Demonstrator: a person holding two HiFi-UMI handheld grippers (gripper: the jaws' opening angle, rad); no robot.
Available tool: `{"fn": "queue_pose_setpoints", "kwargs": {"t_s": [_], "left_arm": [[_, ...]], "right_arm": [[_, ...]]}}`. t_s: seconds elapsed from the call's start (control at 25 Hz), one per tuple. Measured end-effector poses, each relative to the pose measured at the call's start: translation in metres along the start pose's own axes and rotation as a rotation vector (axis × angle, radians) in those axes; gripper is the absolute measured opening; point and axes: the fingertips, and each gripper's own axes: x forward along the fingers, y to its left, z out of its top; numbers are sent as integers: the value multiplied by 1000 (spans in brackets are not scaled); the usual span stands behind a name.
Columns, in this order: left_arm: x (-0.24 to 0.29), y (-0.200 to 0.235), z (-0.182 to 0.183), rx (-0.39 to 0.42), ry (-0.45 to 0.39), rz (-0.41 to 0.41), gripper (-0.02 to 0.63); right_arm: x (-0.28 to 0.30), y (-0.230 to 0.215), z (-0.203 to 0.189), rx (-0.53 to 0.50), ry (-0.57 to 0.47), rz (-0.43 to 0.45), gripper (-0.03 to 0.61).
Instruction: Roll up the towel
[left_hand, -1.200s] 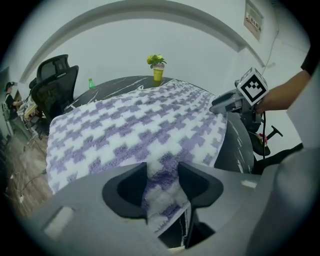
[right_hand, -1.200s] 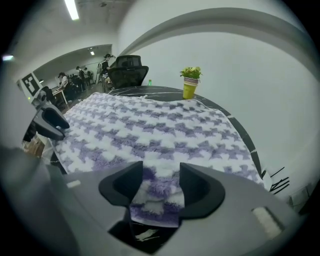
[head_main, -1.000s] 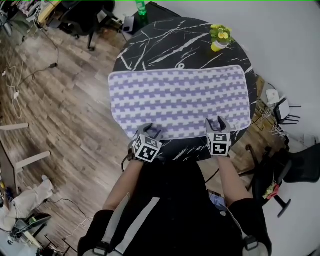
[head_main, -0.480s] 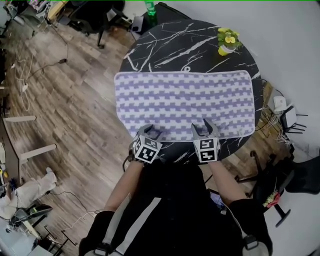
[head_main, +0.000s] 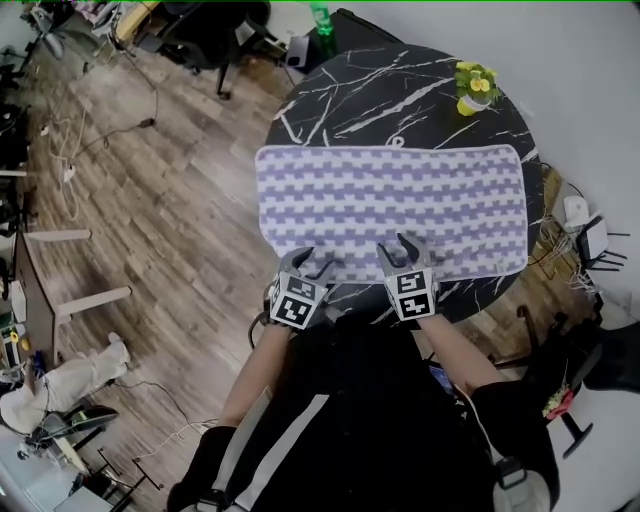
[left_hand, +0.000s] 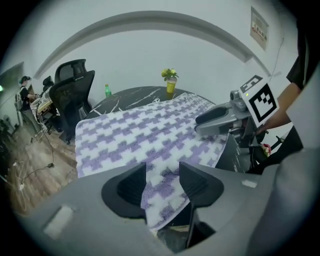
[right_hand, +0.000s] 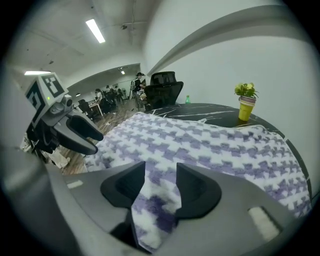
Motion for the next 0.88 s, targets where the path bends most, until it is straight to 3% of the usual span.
{"fn": "queue_pose_setpoints", "kwargs": {"t_s": [0.2, 0.4, 0.68, 0.88], "left_arm": [[-33, 50, -13, 37, -114, -38, 215], [-76, 118, -38, 116, -172, -98, 215], [-137, 191, -63, 198, -235, -137, 215], [-136, 223, -57, 262, -234, -172, 215]], "right_arm": [[27, 42, 22, -46, -1, -83, 196], [49, 97, 64, 11, -78, -211, 194], [65, 165, 95, 50, -129, -265, 193], [84, 186, 90, 79, -106, -281, 193]]}}
